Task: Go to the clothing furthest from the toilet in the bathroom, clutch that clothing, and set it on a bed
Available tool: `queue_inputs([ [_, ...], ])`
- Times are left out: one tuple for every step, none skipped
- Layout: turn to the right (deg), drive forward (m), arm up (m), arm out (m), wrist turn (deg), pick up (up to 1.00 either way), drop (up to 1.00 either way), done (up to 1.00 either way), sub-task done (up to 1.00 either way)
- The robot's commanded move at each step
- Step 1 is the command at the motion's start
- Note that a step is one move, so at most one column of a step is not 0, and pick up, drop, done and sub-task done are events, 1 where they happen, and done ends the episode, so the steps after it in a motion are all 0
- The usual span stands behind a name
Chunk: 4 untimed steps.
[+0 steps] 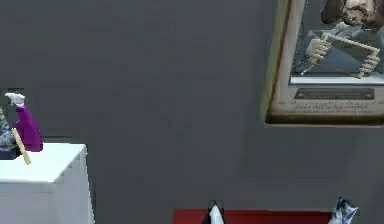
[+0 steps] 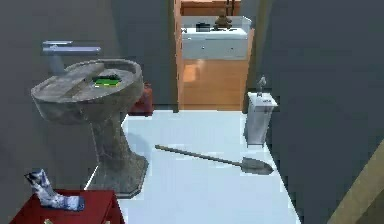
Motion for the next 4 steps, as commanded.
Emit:
queue_inputs([
  [-36.0, 0.0, 0.0, 0.0, 0.0, 0.0, 0.0, 0.0, 0.0],
  [0.0, 0.0, 0.5, 0.0, 0.0, 0.0, 0.0, 0.0, 0.0],
  [0.0, 0.0, 0.04, 0.0, 0.0, 0.0, 0.0, 0.0, 0.0],
  [0.0, 0.0, 0.0, 0.5, 0.0, 0.0, 0.0, 0.0, 0.0],
])
